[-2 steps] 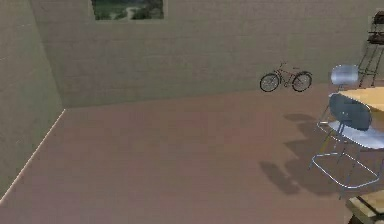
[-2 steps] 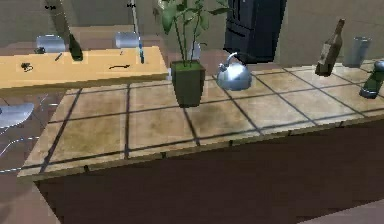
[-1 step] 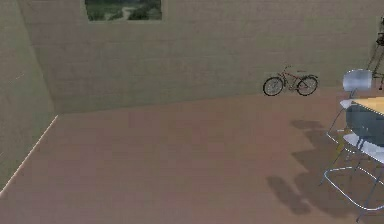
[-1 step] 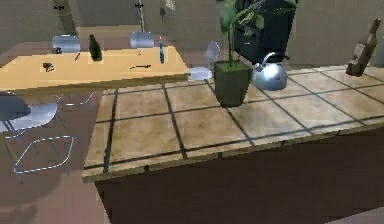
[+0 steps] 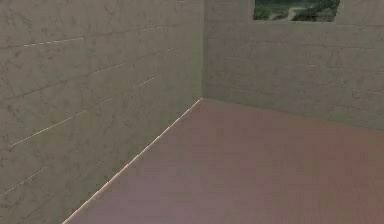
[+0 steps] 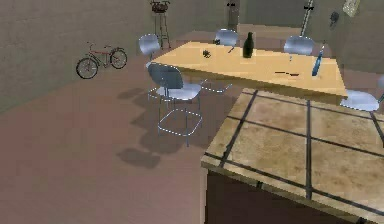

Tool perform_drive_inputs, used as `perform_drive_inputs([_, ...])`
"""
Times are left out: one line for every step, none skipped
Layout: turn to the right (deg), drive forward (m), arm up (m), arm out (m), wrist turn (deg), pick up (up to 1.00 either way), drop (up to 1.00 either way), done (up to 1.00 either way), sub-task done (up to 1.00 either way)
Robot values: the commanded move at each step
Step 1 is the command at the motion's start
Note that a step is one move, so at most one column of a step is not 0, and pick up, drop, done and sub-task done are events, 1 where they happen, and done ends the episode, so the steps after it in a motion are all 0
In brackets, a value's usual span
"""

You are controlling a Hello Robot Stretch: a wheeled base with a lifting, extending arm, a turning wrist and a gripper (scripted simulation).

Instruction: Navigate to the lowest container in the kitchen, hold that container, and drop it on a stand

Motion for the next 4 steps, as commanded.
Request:
perform_drive_inputs([0.0, 0.30, 0.00, 0.00, 0.0, 0.00, 0.00, 0.00, 0.00])
perform_drive_inputs([45.0, 0.00, 0.00, 0.00, 0.0, 0.00, 0.00, 0.00, 0.00])
perform_drive_inputs([45.0, 0.00, 0.00, 0.00, 0.0, 0.00, 0.00, 0.00, 0.00])
perform_drive_inputs([0.0, 1.00, 0.00, 0.00, 0.0, 0.00, 0.00, 0.00, 0.00])
